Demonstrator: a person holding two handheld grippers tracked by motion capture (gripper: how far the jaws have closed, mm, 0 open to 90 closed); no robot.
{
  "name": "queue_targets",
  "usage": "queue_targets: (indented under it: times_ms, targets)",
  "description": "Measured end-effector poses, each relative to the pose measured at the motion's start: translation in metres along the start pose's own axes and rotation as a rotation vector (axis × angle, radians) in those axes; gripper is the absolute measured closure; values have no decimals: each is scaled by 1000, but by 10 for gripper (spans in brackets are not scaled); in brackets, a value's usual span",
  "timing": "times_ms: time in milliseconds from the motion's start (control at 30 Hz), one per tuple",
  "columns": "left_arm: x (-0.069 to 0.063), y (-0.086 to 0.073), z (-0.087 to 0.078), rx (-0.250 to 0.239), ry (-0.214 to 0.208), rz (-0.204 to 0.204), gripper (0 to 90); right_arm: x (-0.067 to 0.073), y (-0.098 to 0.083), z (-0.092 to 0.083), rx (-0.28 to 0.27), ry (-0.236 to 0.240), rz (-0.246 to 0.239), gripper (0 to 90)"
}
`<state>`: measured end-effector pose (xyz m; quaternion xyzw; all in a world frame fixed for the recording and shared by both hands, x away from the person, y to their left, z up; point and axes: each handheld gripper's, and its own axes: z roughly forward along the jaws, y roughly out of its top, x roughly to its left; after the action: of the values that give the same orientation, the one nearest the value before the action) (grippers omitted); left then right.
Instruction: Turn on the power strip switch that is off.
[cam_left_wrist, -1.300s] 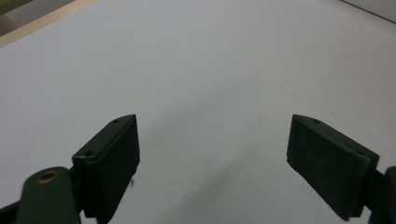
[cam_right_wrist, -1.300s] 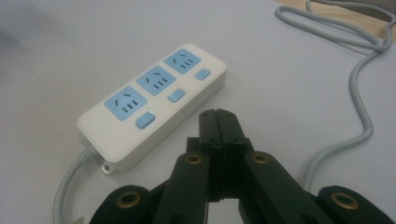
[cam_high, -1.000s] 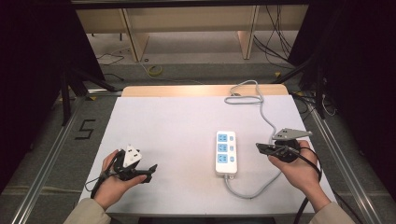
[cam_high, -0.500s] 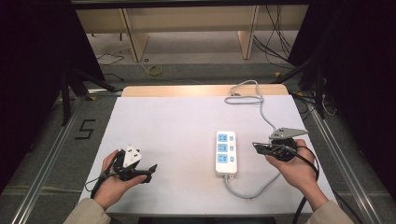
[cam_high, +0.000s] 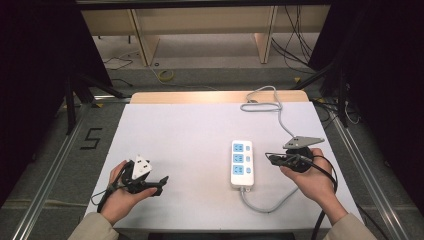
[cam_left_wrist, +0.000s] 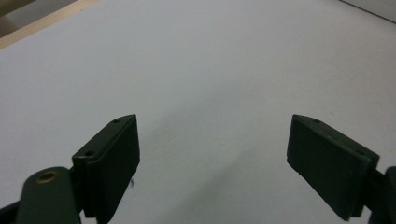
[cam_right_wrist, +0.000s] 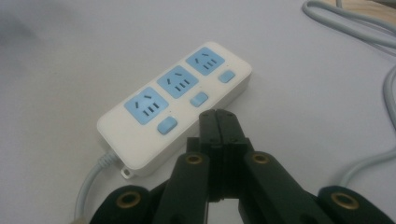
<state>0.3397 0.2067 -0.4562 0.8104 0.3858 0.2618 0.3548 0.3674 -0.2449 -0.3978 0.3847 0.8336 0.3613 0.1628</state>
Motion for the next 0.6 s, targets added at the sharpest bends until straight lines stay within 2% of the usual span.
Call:
queue_targets:
  times_ms: [600]
  targets:
    - [0,0,0,1,-1,5,167,7,5,6,23,19,-13,900]
